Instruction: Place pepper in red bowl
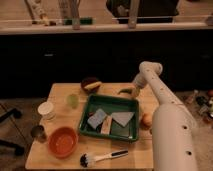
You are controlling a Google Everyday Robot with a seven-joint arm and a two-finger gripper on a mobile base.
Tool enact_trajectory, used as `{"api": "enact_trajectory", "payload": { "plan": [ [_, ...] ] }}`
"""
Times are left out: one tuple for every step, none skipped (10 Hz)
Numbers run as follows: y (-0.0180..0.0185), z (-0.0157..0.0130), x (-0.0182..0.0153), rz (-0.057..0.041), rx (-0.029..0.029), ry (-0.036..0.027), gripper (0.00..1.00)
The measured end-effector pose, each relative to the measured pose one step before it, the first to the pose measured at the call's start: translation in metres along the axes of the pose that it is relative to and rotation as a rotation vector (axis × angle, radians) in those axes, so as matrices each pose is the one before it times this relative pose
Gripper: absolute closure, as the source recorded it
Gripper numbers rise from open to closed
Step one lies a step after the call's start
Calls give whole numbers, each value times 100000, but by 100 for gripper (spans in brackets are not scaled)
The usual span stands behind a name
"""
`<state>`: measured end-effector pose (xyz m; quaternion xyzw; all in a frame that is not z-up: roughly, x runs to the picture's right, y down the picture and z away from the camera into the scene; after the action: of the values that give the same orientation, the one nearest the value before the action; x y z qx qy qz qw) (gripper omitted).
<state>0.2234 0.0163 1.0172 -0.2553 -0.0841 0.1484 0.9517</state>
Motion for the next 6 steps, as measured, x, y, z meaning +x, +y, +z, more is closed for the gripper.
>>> {"api": "enact_trajectory", "payload": {
  "plan": [
    [-313, 188, 664, 1618, -738, -799, 41],
    [-111, 82, 348, 752, -473, -665, 48],
    [-162, 46, 388, 803, -285, -768, 59],
    [-114, -15, 444, 872, -162, -671, 73],
    [-54, -95, 114, 295, 43, -317, 79],
    [-14, -41, 184, 402, -29, -662, 89]
  ]
}}
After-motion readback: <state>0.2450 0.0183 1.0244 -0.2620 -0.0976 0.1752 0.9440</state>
